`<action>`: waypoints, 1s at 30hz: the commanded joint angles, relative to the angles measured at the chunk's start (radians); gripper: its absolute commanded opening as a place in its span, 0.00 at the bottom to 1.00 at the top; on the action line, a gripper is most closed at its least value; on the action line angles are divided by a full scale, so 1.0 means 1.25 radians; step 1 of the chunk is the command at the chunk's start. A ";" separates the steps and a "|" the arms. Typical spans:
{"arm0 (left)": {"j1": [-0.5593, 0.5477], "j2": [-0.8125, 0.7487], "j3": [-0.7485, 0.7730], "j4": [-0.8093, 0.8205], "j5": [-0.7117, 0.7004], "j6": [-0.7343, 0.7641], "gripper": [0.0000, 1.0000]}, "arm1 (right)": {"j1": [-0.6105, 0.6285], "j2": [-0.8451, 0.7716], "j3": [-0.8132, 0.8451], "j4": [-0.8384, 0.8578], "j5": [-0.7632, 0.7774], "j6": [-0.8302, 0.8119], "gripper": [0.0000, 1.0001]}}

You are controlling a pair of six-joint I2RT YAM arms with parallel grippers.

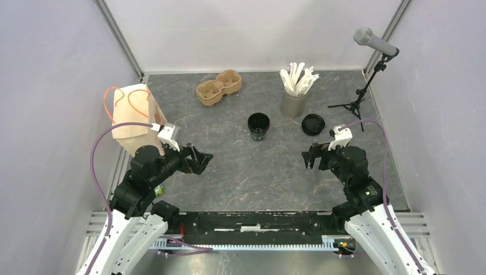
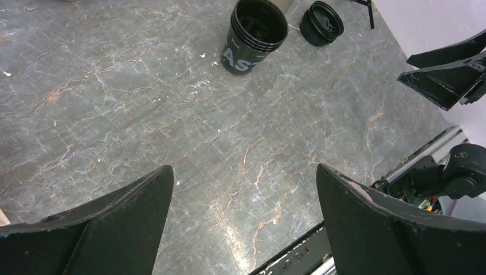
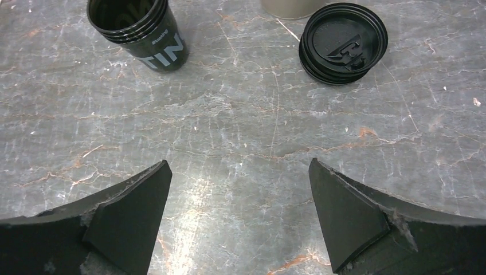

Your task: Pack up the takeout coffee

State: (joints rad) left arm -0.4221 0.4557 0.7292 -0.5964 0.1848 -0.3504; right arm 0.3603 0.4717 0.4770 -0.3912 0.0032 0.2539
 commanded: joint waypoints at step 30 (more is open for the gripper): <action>0.000 -0.073 0.004 0.017 0.020 -0.015 1.00 | 0.297 0.648 0.406 0.206 0.289 0.022 0.38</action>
State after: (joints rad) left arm -0.4221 0.3702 0.7292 -0.5964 0.1867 -0.3504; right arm 0.6819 1.1652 0.8658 -0.1619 0.1768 0.3149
